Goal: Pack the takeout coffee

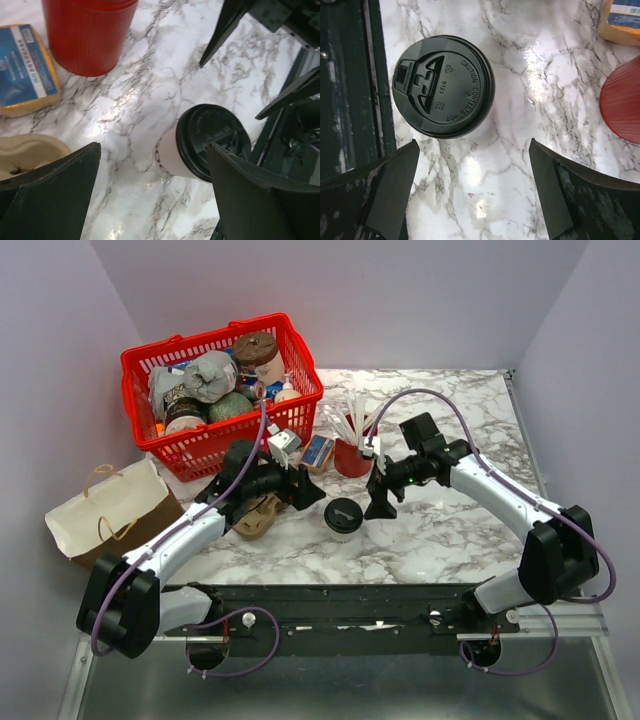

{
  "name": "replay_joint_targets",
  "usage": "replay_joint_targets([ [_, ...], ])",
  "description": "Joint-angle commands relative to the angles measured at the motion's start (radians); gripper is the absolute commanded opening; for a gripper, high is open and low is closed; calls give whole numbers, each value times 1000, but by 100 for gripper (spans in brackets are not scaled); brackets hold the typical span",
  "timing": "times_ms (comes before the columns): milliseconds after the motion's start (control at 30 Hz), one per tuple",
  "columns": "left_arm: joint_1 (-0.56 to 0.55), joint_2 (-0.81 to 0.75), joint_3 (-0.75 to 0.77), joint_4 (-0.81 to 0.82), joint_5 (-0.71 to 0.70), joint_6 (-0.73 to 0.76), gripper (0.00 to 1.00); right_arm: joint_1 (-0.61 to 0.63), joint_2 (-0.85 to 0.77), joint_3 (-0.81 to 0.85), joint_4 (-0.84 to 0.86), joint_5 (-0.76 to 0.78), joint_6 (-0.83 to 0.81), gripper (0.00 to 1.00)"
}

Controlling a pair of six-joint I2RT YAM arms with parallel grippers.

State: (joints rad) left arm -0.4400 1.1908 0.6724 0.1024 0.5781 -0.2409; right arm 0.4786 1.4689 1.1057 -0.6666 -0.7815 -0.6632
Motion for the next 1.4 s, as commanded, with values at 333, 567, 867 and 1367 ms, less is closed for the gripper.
replay_joint_targets([
  [333, -8, 79, -53, 132, 127, -215, 97, -117, 134, -13, 119, -311, 450, 98],
  [567, -28, 78, -82, 143, 135, -227, 97, -117, 175, -9, 211, -305, 577, 93],
  [867, -39, 90, -88, 126, 106, -222, 98, -113, 238, -12, 211, -240, 591, 90],
  [1367, -36, 90, -105, 89, 83, -216, 98, -74, 284, 2, 211, -228, 588, 88],
])
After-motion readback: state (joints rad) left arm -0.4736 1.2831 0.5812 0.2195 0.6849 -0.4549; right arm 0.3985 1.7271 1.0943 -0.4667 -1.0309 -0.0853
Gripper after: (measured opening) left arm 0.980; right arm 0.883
